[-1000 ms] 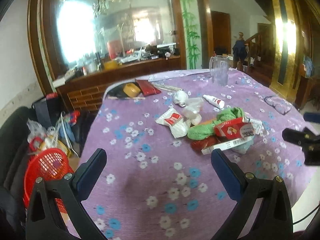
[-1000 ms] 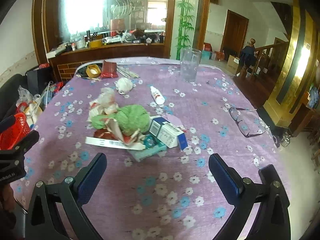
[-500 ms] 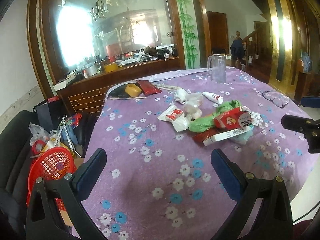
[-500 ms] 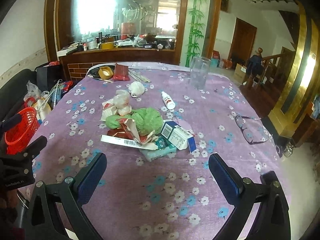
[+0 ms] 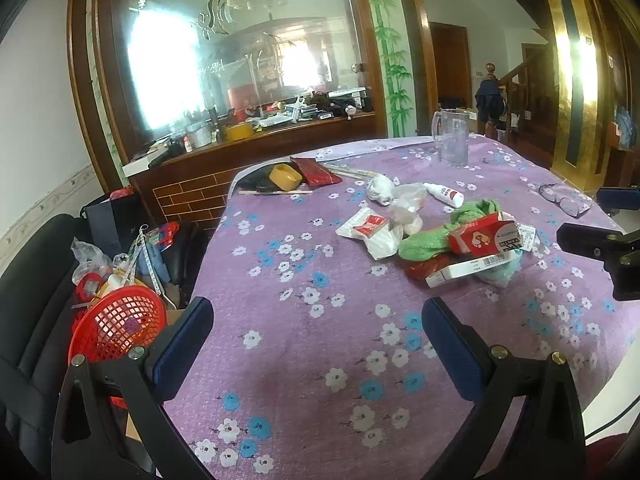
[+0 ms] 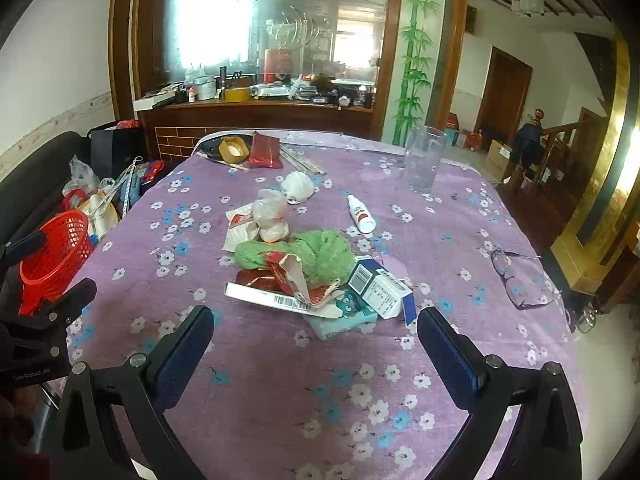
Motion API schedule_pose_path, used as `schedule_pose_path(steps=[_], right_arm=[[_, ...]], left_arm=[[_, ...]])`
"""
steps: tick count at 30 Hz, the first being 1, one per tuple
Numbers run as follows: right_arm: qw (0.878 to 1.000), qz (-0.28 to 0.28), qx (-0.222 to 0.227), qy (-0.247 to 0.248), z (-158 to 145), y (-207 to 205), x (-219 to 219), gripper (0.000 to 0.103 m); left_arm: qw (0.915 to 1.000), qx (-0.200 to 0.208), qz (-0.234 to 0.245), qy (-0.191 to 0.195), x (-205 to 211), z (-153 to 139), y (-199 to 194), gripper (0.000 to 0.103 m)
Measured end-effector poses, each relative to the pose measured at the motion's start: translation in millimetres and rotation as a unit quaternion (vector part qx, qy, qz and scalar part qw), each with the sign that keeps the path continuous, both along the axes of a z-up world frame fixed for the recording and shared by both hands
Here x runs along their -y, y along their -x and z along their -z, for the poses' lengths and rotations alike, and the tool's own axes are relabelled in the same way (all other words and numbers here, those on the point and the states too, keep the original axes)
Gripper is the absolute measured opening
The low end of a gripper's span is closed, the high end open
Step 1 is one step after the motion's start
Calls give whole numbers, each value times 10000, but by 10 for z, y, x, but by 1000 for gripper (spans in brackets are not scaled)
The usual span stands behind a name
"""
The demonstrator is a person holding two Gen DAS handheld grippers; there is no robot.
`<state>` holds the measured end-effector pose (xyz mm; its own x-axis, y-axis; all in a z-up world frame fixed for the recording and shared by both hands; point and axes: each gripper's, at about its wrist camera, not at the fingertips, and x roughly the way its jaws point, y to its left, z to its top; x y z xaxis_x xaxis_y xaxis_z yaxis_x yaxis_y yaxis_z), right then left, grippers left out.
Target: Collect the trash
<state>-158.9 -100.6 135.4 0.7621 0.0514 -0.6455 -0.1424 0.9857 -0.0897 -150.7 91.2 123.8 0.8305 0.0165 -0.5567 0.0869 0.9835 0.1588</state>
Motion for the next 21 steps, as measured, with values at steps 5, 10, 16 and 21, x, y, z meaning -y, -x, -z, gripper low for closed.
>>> schedule_pose_path(steps=[5, 10, 16, 21], right_arm=[[9999, -51, -92, -10, 33, -53, 1, 103], [9999, -38, -155, -59, 56, -101, 33, 103], [9998, -40, -172, -63, 58, -121, 35, 103], [9998, -35, -177, -61, 61, -125, 35, 103]], left_arm=[[10000, -24, -4, -19, 22, 9, -4, 103], [10000, -49, 3, -20, 41, 18, -18, 103], [10000, -50, 3, -23, 48, 21, -17, 103], [10000, -61, 34, -15, 61, 20, -36, 103]])
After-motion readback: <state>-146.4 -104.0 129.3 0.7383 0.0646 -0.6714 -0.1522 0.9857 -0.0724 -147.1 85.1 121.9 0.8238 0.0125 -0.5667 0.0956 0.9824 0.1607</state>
